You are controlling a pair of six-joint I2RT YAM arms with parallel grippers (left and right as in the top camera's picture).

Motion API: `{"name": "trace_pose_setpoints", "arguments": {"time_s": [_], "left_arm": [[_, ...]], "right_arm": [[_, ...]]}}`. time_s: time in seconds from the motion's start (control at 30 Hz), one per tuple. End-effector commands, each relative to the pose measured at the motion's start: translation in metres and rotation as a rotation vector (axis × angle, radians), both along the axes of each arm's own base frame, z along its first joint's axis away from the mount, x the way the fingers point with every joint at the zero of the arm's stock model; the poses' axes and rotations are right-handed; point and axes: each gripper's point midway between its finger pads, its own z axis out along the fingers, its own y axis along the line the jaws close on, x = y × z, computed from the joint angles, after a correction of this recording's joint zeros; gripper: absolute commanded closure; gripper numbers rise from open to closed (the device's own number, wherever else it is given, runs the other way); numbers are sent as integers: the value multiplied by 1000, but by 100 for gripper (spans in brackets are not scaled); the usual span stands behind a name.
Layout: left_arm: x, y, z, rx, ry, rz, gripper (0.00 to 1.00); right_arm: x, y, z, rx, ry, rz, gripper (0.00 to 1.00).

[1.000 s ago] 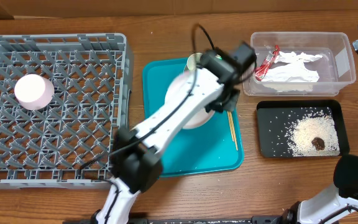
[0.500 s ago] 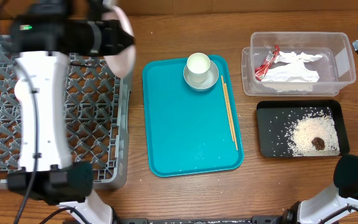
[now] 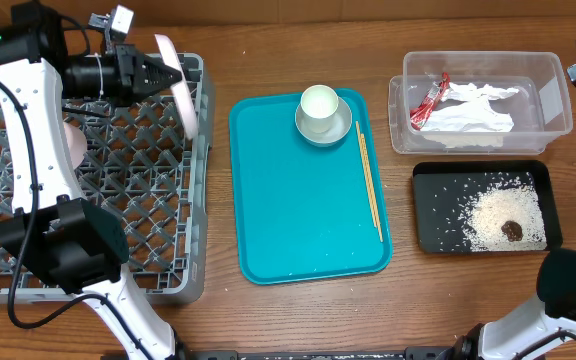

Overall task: Sort waste into correct bins and load items into the dishwasher
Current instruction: 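Lower the plate into the rack beside the bowl and release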

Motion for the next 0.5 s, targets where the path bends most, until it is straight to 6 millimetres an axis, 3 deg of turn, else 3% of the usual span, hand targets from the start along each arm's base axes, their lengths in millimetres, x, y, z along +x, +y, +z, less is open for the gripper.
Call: {"name": "trace_pose_setpoints", "arguments": {"time_s": [0.0, 0.47], "left_arm": [[-1, 5, -13, 126, -112, -87, 96], [-6, -10, -13, 159, -241, -212, 96]], "right_arm": [[1, -1, 9, -17, -27, -1, 0], [1, -1, 9, -17, -26, -1, 0]]}}
